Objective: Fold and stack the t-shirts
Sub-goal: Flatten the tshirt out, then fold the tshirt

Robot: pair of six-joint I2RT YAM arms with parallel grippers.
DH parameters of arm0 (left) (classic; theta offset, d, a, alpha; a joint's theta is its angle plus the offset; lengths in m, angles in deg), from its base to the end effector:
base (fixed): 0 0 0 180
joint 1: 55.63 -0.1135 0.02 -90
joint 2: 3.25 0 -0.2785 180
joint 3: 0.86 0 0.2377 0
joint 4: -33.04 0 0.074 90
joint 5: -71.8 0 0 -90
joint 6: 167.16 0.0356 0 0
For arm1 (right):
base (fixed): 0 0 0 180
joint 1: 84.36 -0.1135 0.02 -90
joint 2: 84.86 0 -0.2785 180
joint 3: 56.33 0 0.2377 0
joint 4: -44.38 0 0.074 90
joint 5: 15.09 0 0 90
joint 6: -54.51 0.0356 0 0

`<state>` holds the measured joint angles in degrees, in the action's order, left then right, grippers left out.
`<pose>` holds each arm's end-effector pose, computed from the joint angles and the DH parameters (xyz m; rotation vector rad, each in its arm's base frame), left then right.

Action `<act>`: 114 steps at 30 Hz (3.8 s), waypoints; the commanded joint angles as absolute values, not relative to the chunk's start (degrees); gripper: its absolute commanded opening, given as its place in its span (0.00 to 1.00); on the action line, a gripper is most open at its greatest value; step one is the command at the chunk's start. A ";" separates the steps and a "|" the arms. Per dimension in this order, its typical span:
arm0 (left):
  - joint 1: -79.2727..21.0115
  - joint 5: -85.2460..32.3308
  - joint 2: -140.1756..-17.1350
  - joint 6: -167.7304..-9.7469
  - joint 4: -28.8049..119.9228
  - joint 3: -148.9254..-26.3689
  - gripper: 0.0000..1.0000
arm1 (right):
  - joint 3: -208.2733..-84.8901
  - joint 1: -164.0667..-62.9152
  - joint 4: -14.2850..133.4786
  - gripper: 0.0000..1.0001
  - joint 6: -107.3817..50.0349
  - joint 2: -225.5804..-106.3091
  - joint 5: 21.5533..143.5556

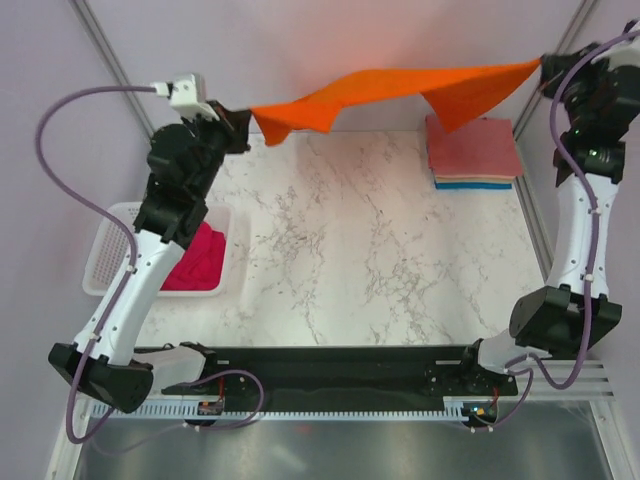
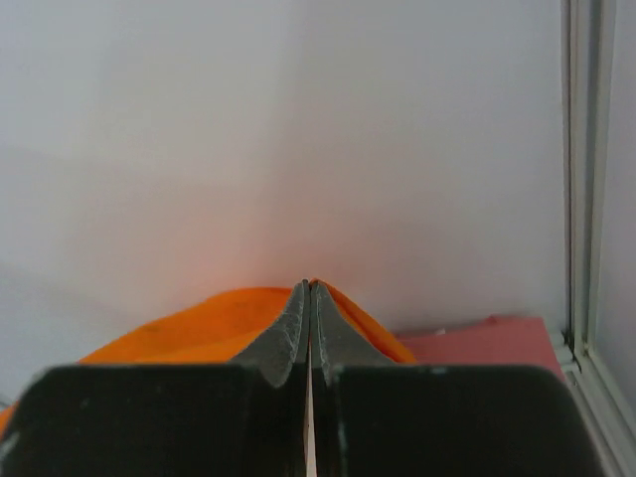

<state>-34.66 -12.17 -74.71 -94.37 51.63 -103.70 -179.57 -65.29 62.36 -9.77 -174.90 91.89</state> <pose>0.2264 -0.0828 0.5255 -0.0451 1.3648 -0.4903 0.3090 -0.0958 0.5505 0.2602 1.2968 0.2920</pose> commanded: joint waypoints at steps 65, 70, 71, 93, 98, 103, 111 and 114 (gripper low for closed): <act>-35.23 -14.95 -89.11 -100.72 78.60 -83.84 0.02 | -116.38 -77.42 83.70 0.00 1.43 -158.85 62.08; -37.87 -15.21 -93.59 -99.40 78.95 -88.59 0.02 | -119.11 -76.63 82.74 0.00 -1.47 -162.38 60.67; -38.31 -15.38 -95.08 -99.13 78.95 -89.39 0.02 | -119.29 -76.37 82.38 0.00 -1.82 -163.17 61.02; -42.45 -15.82 -108.01 -94.74 83.61 -103.02 0.02 | -123.06 -72.85 73.86 0.00 -4.55 -171.00 74.47; -42.36 -16.61 -108.89 -95.00 83.61 -103.72 0.02 | -123.42 -72.85 71.31 0.00 -4.81 -173.28 79.74; -42.36 -17.49 -111.61 -95.09 83.52 -104.86 0.02 | -124.47 -72.85 71.22 0.00 -4.90 -176.87 80.27; -42.71 -13.80 -113.82 -91.84 83.70 -108.46 0.02 | -126.85 -71.53 74.12 0.00 -5.08 -177.42 76.24; -42.71 -13.71 -113.90 -91.84 83.70 -109.26 0.02 | -126.85 -71.27 74.03 0.00 -5.08 -176.62 75.97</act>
<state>-42.37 -15.48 -114.23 -94.76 84.50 -105.89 -124.86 -71.76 74.25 -4.31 -178.44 77.63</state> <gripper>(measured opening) 0.025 0.007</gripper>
